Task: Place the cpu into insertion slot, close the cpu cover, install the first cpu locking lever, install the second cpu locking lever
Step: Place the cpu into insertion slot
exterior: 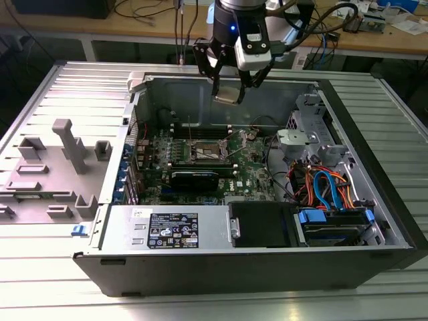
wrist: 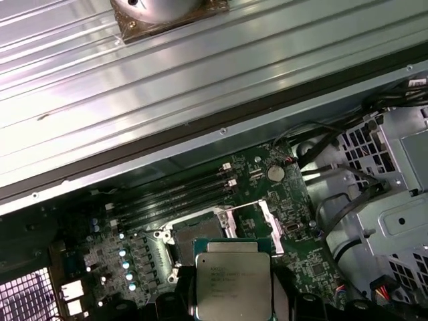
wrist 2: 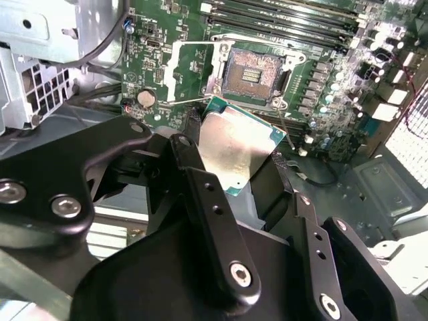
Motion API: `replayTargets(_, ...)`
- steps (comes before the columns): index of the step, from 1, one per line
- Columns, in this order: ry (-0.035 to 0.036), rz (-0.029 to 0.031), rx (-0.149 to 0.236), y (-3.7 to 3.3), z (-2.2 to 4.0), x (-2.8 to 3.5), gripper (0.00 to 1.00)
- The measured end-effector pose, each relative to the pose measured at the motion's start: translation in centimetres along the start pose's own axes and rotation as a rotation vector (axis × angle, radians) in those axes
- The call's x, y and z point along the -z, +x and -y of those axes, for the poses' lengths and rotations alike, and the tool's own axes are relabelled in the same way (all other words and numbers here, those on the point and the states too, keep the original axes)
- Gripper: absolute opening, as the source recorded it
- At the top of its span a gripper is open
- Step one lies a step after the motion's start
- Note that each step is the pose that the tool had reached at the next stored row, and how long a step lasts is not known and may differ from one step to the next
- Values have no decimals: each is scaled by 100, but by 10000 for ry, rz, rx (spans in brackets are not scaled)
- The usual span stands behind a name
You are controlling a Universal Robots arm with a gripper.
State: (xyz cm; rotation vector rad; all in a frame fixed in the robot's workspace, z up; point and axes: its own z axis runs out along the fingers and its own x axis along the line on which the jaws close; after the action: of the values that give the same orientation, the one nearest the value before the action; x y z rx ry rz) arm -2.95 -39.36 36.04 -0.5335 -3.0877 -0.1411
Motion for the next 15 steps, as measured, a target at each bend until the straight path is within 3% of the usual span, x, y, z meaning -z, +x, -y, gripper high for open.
replayTargets(11,-24,108,-1221,6,4,-21,54)
replayTargets(15,-37,166,-1875,6,5,-26,54)
